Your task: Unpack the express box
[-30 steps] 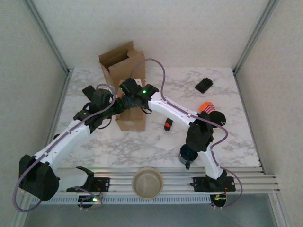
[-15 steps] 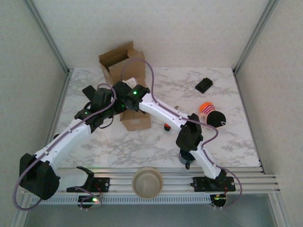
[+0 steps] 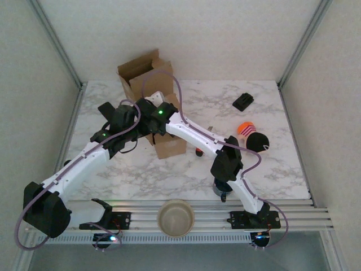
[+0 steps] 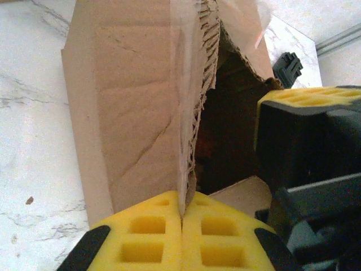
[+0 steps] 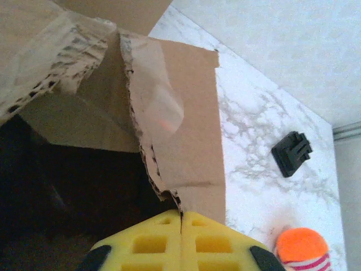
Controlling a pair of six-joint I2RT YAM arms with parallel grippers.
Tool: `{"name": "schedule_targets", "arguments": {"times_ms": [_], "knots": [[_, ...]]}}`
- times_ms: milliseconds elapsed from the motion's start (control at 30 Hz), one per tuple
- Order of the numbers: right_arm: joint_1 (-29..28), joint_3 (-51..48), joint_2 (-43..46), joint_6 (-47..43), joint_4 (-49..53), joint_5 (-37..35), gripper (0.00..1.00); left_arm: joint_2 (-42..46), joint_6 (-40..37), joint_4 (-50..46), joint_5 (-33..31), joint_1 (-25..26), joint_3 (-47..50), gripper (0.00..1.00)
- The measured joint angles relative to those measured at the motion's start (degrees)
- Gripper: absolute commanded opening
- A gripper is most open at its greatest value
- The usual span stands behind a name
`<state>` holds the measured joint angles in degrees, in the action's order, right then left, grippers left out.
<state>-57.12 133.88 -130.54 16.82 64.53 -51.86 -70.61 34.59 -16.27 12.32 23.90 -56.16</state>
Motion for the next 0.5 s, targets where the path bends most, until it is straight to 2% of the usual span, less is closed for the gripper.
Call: {"name": "schedule_targets", "arguments": {"times_ms": [300, 500], "knots": [[3.6, -4.3, 2.0, -0.8, 1.2, -3.4, 0.00, 0.5, 0.0, 0.1, -1.8, -0.3, -0.3, 0.00], [6.0, -16.7, 11.3, -1.1, -6.2, 1.6, 0.00, 1.6, 0.0, -0.2, -1.4, -0.1, -0.1, 0.00]]}}
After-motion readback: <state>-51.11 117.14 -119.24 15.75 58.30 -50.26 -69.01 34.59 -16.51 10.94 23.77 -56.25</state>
